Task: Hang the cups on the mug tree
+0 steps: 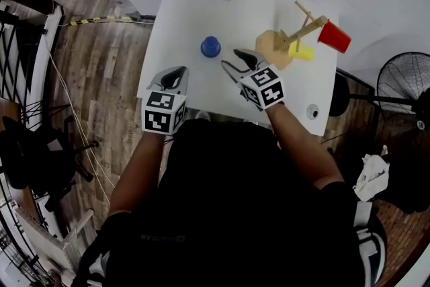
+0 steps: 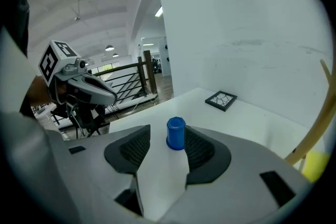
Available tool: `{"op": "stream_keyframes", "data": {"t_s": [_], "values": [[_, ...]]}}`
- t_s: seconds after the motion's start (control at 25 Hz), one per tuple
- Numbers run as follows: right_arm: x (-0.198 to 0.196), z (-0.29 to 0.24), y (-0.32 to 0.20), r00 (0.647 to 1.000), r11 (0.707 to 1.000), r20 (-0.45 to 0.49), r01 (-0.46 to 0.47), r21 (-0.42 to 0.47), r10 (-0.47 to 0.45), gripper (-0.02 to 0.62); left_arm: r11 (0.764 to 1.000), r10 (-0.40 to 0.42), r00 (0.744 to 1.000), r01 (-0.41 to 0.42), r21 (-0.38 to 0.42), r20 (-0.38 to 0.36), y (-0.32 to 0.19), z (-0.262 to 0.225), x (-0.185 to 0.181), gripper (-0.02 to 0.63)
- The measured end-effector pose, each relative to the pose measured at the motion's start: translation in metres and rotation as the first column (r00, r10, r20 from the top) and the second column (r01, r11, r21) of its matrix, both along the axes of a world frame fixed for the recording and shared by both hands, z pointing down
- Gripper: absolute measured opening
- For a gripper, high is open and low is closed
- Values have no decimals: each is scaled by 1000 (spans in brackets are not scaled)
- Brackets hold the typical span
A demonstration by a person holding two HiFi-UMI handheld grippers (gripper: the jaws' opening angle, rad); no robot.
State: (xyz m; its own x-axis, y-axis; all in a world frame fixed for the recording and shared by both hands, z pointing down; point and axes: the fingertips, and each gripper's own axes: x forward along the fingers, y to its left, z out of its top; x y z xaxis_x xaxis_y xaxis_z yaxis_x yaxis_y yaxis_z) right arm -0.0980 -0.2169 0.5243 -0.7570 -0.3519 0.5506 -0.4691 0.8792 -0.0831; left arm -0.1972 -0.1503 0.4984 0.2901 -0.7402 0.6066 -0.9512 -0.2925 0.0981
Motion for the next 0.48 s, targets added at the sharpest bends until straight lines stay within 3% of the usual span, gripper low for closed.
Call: {"op": "stream_keyframes", "data": {"t_s": [0.48], "values": [[-49, 48, -33, 987, 1000, -159, 14, 9, -12, 243, 997, -72, 997, 72, -29, 4, 24, 9, -47, 17]]}}
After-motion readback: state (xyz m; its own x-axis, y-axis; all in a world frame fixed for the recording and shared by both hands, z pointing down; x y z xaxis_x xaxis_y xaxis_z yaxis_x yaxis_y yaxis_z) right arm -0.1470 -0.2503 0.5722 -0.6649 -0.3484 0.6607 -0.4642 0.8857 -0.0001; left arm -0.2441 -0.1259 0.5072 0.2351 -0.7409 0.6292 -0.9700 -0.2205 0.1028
